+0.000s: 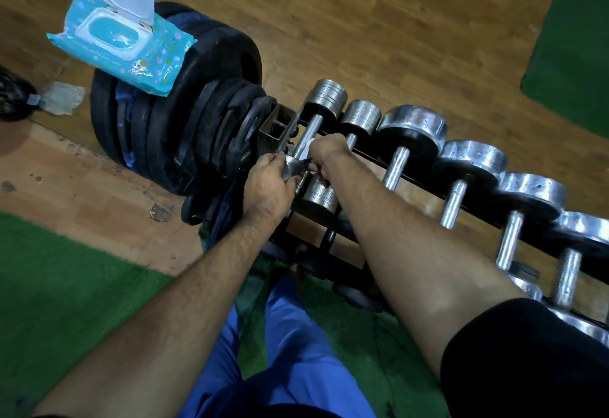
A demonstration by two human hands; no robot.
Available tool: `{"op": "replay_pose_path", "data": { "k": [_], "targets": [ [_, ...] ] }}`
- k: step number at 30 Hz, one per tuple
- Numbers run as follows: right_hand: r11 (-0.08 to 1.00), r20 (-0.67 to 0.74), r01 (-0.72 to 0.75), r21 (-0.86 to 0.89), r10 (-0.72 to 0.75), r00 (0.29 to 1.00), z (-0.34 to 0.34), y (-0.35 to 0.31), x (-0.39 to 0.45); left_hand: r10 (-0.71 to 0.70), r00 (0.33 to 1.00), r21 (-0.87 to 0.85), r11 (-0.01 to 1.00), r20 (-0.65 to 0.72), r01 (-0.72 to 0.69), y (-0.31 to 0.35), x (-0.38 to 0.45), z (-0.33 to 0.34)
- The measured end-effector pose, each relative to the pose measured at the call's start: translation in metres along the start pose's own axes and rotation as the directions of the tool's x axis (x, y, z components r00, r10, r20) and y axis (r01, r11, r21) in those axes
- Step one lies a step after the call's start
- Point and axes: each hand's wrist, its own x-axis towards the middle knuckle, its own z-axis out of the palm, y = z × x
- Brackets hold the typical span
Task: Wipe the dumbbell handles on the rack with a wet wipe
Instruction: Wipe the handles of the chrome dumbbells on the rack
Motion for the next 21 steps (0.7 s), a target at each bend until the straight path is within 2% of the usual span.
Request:
{"op": "replay_pose_path", "data": {
  "k": [1,3,5,11,14,16,19,21],
  "targets": [
    [0.997,0.047,-0.046,0.064,0.043,0.998,-0.001,-0.003,0.003,0.0,1.0,-0.001,1.0,-0.001,0.0,0.0,0.0,0.0],
    [0.989,0.033,-0.071,0.132,0.067,0.997,0.0,-0.006,0.005,-0.002,1.0,0.002,1.0,0.002,0.002,-0.002,0.0,0.001],
    [0.994,-0.031,-0.065,0.092,0.069,0.997,0.002,-0.004,0.008,-0.003,1.0,0.0,1.0,0.002,0.003,-0.003,-0.001,0.002],
    [0.996,0.178,-0.084,-0.03,0.088,0.98,-0.009,-0.013,-0.006,-0.006,1.0,-0.023,1.0,0.002,0.006,-0.003,-0.001,0.0],
    [0.977,0.201,-0.129,0.169,0.094,0.975,-0.007,-0.016,-0.001,0.006,1.0,-0.026,1.0,0.001,-0.006,-0.006,-0.001,0.002],
    [0.979,0.193,-0.112,0.17,0.079,0.978,0.0,-0.01,-0.003,0.014,1.0,-0.024,1.0,0.003,-0.014,-0.007,0.0,0.002],
    [0.941,0.316,-0.184,0.285,0.09,0.945,-0.004,-0.009,-0.003,0.01,1.0,-0.03,1.0,0.013,-0.009,-0.008,0.001,0.001],
    [0.93,0.289,-0.195,0.311,0.103,0.952,-0.005,-0.012,0.001,0.015,1.0,-0.038,0.999,0.018,-0.014,-0.009,0.002,0.0]
  ]
}}
